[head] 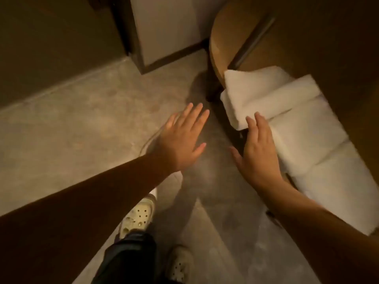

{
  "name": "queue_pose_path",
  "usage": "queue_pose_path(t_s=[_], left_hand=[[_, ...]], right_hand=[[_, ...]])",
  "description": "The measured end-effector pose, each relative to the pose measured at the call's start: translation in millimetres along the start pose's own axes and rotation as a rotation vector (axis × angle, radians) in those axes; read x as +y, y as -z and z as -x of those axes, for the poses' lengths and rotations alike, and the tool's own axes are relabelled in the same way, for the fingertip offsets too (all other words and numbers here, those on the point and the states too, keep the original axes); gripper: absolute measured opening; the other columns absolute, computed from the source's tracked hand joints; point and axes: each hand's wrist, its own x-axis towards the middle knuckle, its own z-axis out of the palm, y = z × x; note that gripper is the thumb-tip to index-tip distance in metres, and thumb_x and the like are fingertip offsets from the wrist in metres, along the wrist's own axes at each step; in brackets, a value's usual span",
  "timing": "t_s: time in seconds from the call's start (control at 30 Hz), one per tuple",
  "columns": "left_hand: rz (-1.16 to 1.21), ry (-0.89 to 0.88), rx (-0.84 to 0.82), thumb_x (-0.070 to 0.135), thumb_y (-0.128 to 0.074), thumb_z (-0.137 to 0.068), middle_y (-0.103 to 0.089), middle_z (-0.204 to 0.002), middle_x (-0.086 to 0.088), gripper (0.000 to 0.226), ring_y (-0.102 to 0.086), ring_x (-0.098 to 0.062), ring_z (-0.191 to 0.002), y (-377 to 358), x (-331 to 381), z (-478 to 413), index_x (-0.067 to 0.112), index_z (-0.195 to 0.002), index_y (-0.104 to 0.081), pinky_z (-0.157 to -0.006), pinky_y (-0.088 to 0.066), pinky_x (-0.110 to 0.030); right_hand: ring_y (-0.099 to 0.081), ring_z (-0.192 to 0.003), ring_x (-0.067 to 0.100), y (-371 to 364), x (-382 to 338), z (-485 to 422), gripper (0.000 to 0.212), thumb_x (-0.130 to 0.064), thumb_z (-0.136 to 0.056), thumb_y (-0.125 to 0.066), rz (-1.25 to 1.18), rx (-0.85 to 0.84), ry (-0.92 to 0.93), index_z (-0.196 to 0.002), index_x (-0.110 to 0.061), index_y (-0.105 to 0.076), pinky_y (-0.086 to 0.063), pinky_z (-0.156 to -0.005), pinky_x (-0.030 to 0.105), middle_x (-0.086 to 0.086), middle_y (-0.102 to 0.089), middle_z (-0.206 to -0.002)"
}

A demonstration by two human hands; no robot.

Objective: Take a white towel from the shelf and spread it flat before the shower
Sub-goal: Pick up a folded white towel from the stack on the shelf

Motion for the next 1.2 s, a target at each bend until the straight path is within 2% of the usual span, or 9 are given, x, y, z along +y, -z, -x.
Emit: queue_pose_path(t_s=[0.13,0.23,0.33,0.5,0.63,0.9,1.0,1.1,1.2], left_hand=[[0.052,-0.008,-0.075,0.041,-0.042,-0.093,0.007,-0.16,-0.005,0.079,0.006,-0.022,-0.146,-65.6,-1.9,-40.5,0.018,-0.15,0.007,-0.116,-0.01,-0.042],[0.087,-0.088,-0.05,0.038,-0.047,-0.092,0.005,-0.16,-0.006,0.081,0.005,-0.023,-0.146,-99.4,2.4,-74.3,0.016,-0.15,0.006,-0.116,-0.009,-0.04],[0.176,-0.074,-0.006,0.033,-0.054,-0.091,0.003,-0.16,-0.009,0.085,0.004,-0.025,-0.146,-117.6,8.4,-106.0,0.014,-0.15,0.003,-0.115,-0.006,-0.04],[0.288,-0.086,0.083,0.029,-0.059,-0.088,0.002,-0.16,-0.011,0.09,0.002,-0.026,-0.146,-130.4,24.8,-129.7,0.009,-0.15,0.003,-0.117,-0.009,-0.039],[0.336,-0.096,0.179,0.026,-0.063,-0.086,-0.001,-0.159,-0.013,0.09,-0.002,-0.028,-0.146,-128.5,33.2,-137.5,0.009,-0.15,-0.002,-0.117,-0.012,-0.04],[0.302,-0.11,0.187,0.027,-0.07,-0.082,0.0,-0.16,-0.011,0.094,0.001,-0.028,-0.146,-121.4,33.4,-133.5,0.012,-0.15,-0.007,-0.116,-0.009,-0.038],[0.341,-0.115,0.232,0.022,-0.07,-0.08,-0.009,-0.159,-0.011,0.083,-0.004,-0.028,-0.146,-99.4,27.2,-122.9,0.013,-0.147,-0.021,-0.117,-0.008,-0.039],[0.393,-0.134,0.287,0.015,-0.071,-0.076,-0.029,-0.153,-0.012,0.071,-0.018,-0.029,-0.143,-63.6,15.2,-97.1,0.012,-0.138,-0.037,-0.116,-0.013,-0.041],[0.391,-0.174,0.295,0.02,-0.072,-0.075,-0.048,-0.137,-0.016,0.066,-0.041,-0.032,-0.131,-12.6,-0.5,-52.8,0.008,-0.133,-0.045,-0.111,-0.028,-0.042]], right_hand=[[-0.017,-0.143,0.032,-44.9,35.1,-29.3,0.082,-0.021,-0.082,-0.07,0.068,0.02,0.014,-0.146,-0.006,-0.022,-0.014,-0.116,0.04,0.018,-0.018,-0.155],[-0.02,-0.141,0.035,-67.9,58.6,-49.7,0.082,-0.013,-0.078,-0.072,0.086,0.05,0.041,-0.145,-0.003,-0.025,-0.02,-0.116,0.045,0.022,-0.023,-0.152],[-0.022,-0.14,0.037,-78.1,67.9,-70.9,0.081,-0.008,-0.076,-0.071,0.113,0.148,0.087,-0.144,-0.002,-0.027,-0.022,-0.115,0.046,0.024,-0.026,-0.15],[-0.027,-0.138,0.037,-85.5,74.3,-88.3,0.059,-0.01,-0.088,-0.06,0.18,0.284,0.118,-0.141,-0.004,-0.035,-0.023,-0.113,0.045,0.022,-0.033,-0.148],[-0.031,-0.135,0.036,-83.0,81.5,-93.2,0.051,-0.015,-0.088,-0.061,0.191,0.263,0.163,-0.135,-0.007,-0.042,-0.027,-0.11,0.045,0.02,-0.039,-0.144],[-0.044,-0.119,0.028,-64.6,80.3,-89.7,0.04,-0.025,-0.087,-0.064,0.082,0.274,0.217,-0.123,-0.013,-0.053,-0.033,-0.098,0.036,0.011,-0.054,-0.128],[-0.045,-0.117,0.025,-45.2,64.2,-80.0,0.037,-0.032,-0.09,-0.06,0.006,0.293,0.261,-0.122,-0.014,-0.053,-0.033,-0.096,0.032,0.009,-0.056,-0.126],[-0.046,-0.118,0.022,-17.0,36.3,-58.6,0.04,-0.038,-0.092,-0.057,-0.111,0.279,0.276,-0.122,-0.013,-0.053,-0.033,-0.098,0.03,0.009,-0.056,-0.126],[-0.046,-0.118,0.014,18.7,2.7,-30.6,0.04,-0.026,-0.089,-0.062,-0.248,0.182,0.228,-0.125,-0.012,-0.052,-0.037,-0.1,0.029,0.007,-0.054,-0.128]])
